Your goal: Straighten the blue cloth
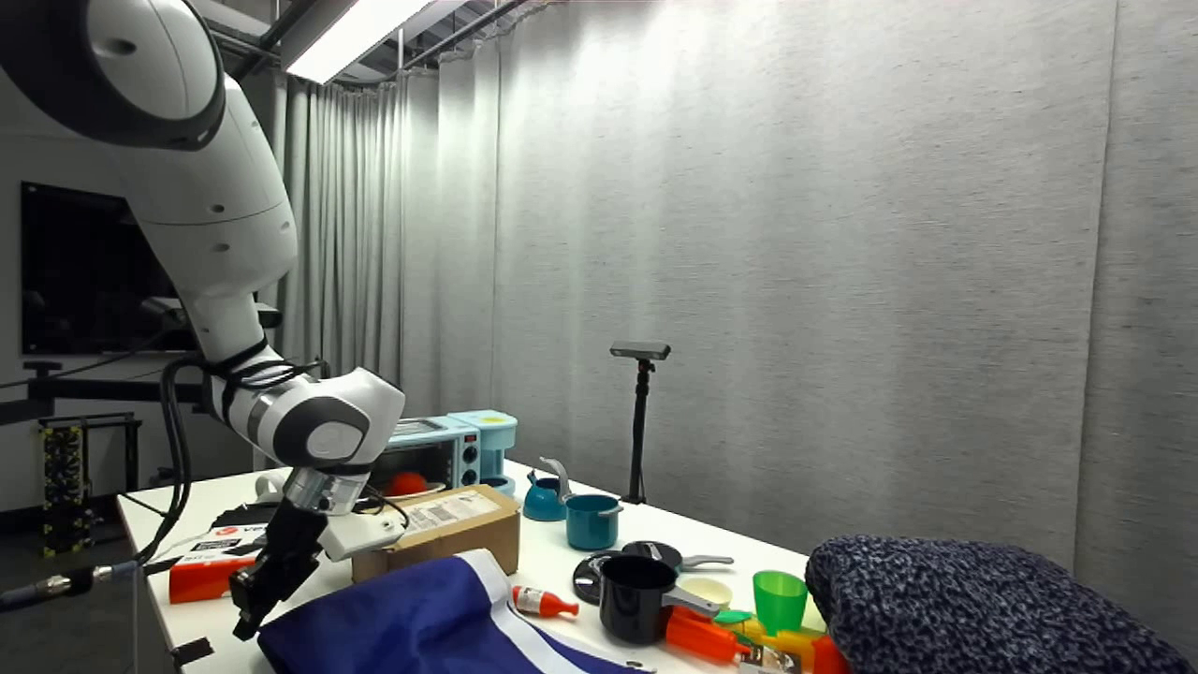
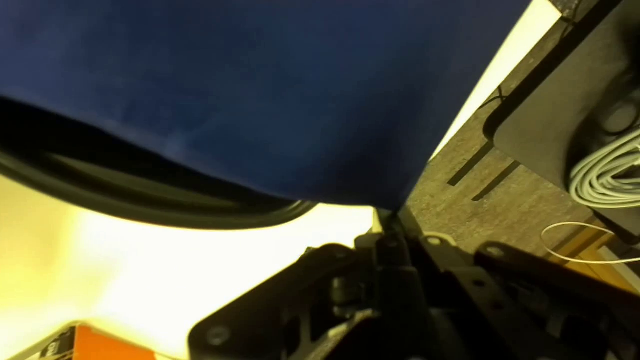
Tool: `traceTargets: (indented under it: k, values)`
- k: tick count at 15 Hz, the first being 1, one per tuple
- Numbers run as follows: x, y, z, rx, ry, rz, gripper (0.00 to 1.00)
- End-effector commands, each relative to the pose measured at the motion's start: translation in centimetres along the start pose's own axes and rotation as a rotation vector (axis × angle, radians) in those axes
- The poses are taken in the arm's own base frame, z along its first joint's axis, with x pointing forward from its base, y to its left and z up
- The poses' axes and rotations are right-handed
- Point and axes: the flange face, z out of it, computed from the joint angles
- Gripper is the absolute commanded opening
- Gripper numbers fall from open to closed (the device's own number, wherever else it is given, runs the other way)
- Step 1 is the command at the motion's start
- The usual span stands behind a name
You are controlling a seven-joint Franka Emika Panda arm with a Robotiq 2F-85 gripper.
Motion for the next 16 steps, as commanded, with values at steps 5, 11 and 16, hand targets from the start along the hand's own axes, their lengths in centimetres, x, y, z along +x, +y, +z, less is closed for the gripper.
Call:
traceTargets:
  k: [5, 11, 16]
  values:
    - [-0.2, 2.5, -2.9, -0.118, -0.032, 0.031, 0.65]
    - [-2.9, 4.7, -4.7, -0.254, -0.037, 0.057, 0.61]
    - [-3.7, 6.8, -4.8, -0.349, -0.086, 0.054, 0.41]
